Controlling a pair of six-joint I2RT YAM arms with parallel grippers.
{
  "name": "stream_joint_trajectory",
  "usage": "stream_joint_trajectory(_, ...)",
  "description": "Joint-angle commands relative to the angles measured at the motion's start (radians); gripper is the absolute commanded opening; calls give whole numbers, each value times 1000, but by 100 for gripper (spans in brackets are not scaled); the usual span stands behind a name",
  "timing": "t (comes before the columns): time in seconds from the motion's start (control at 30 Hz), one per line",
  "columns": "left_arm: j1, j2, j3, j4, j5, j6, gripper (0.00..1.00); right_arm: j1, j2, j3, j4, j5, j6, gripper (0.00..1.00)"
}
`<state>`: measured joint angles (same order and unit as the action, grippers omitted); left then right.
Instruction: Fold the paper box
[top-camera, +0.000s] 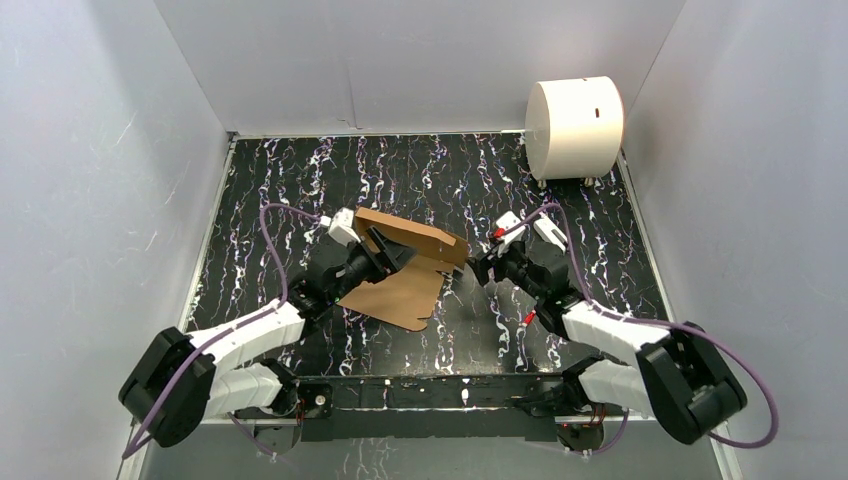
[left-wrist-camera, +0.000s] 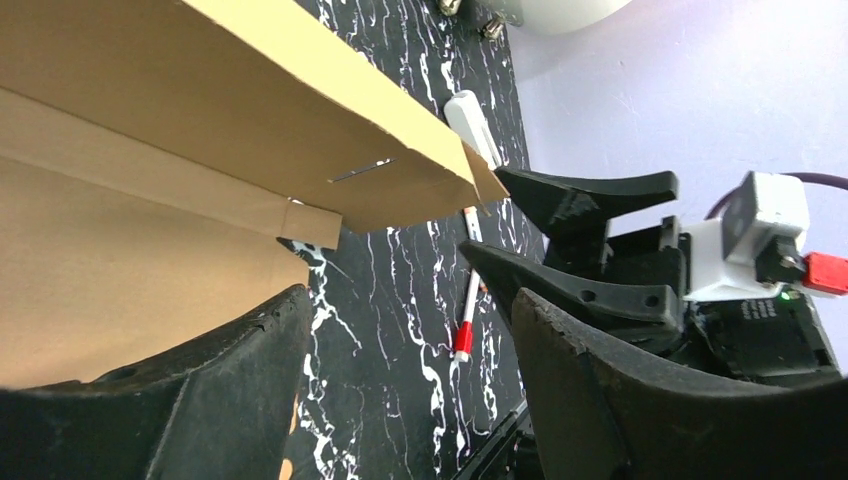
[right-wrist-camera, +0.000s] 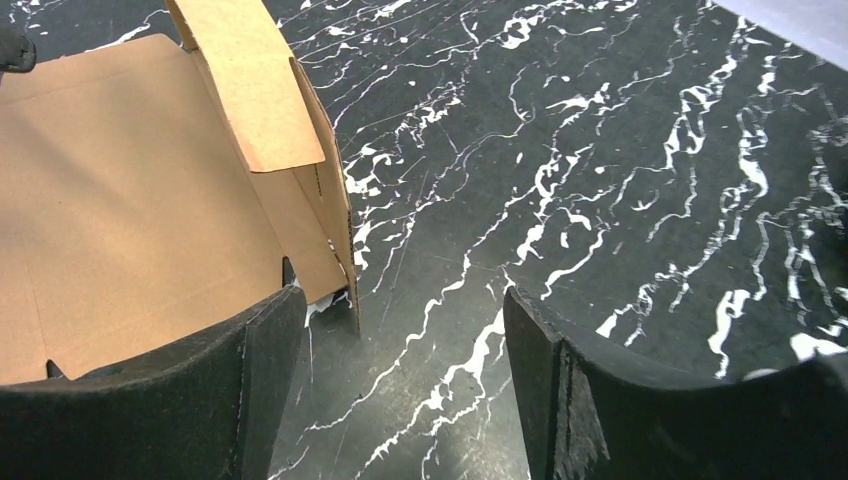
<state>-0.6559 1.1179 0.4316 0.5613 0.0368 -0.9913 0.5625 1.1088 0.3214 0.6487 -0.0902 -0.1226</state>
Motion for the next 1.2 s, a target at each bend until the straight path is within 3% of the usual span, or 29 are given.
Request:
stream_joint_trajectory(0.0,-54,36,53,88,-99,6,70,-30,101,9,244,-136,85,78)
stream_joint_trajectory(0.2,-108,147,103,137,-139,18,69,-34,208,-10,406,-130,126,67)
stream_joint_trajectory(0.6,-186,293,194,215,-196,54,61,-35,283,-33,470,-153,129,31)
stream_joint_trajectory(0.97,-213,387,239,271,-279,78,52,-35,304,-49,504,-171,124,10)
stream_joint_trajectory(1.17,-220,444,271,280,-299,84,50,-35,315,-54,526,-183,124,4)
